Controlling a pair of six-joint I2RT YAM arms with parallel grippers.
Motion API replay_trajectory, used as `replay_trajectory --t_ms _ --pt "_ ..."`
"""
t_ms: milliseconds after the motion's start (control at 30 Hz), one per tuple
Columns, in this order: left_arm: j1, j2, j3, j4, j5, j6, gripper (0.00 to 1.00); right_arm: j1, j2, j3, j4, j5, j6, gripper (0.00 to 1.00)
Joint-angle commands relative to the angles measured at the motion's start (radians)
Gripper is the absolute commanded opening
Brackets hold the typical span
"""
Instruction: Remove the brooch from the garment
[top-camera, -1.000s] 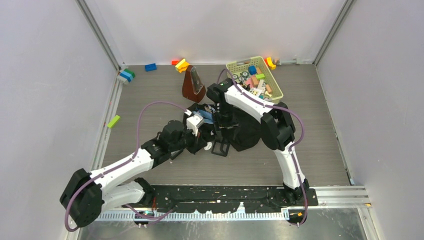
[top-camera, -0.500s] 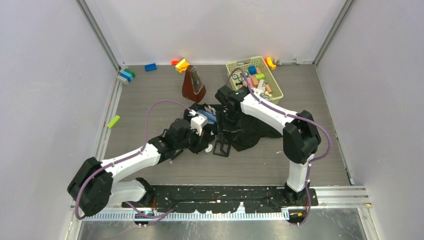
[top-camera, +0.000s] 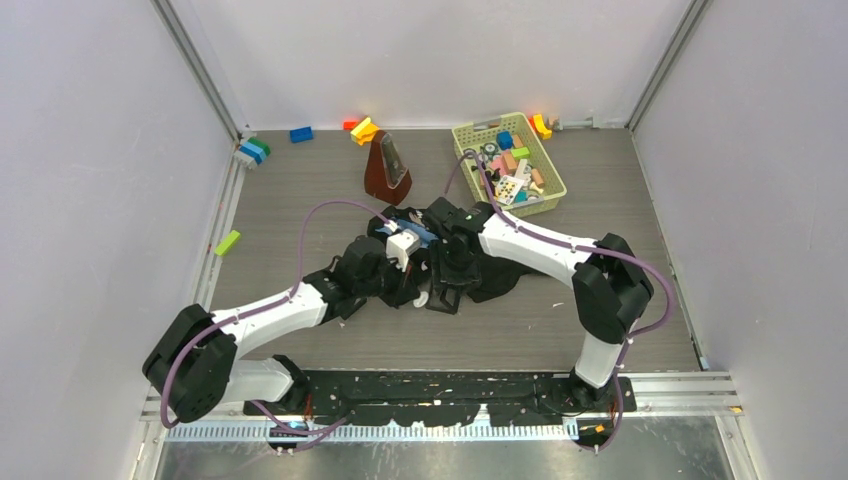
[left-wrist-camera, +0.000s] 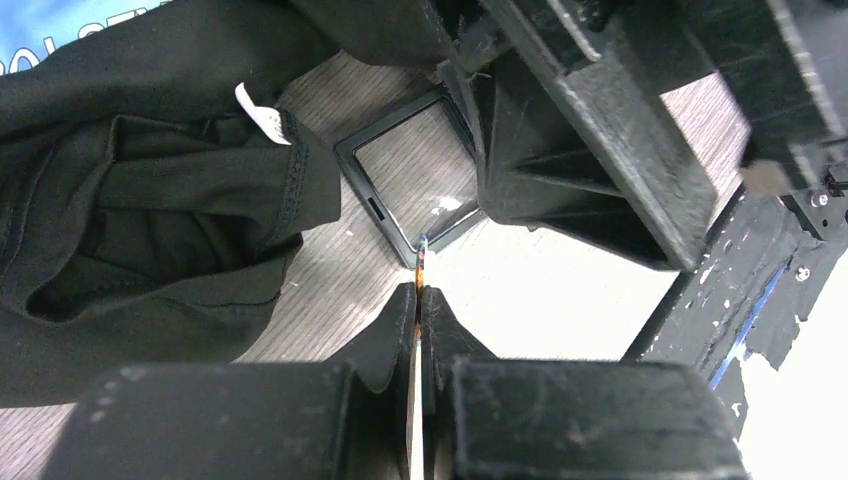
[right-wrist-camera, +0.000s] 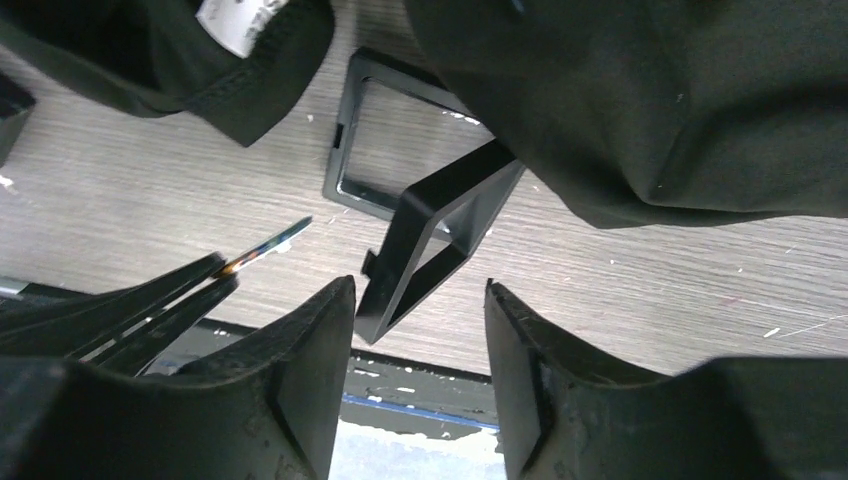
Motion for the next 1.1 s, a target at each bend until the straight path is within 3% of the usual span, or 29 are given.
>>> replay_trajectory --t_ms 0,100,200,400,633,833,933,1067 --pt "-0.004 -0.008 0.032 0.066 0.034 0.018 0.0 0.006 -0.055 -0.02 0.055 0.066 0.049 0.53" --pt "-0.004 -0.017 0.025 0.077 0.05 0.023 0.0 0.01 -0.05 -0.024 0.049 0.069 0.048 0.43" --pt "-0.004 -0.038 0.01 0.099 0.051 0.03 0.0 0.01 -0.055 -0.027 0.045 0.065 0.051 0.28" --pt "-0.014 -0.065 -0.037 0.189 0.06 0.057 0.0 0.013 -0.112 -0.053 0.056 0.014 0.055 0.09" --pt "-0.122 -0.123 -0.147 0.386 -0.029 0.208 0.0 0.013 -0.174 -0.096 0.094 -0.06 0.062 0.03" --pt "-0.128 -0.185 -0.228 0.468 -0.056 0.288 0.0 0.012 -0.207 -0.155 0.181 -0.157 0.092 0.01" --pt "-0.128 -0.19 -0.241 0.483 -0.044 0.298 0.0 0.002 -0.232 -0.24 0.316 -0.225 0.127 0.01" --pt "-0.128 -0.186 -0.242 0.468 -0.04 0.323 0.0 -0.028 -0.274 -0.394 0.621 -0.389 0.221 0.01"
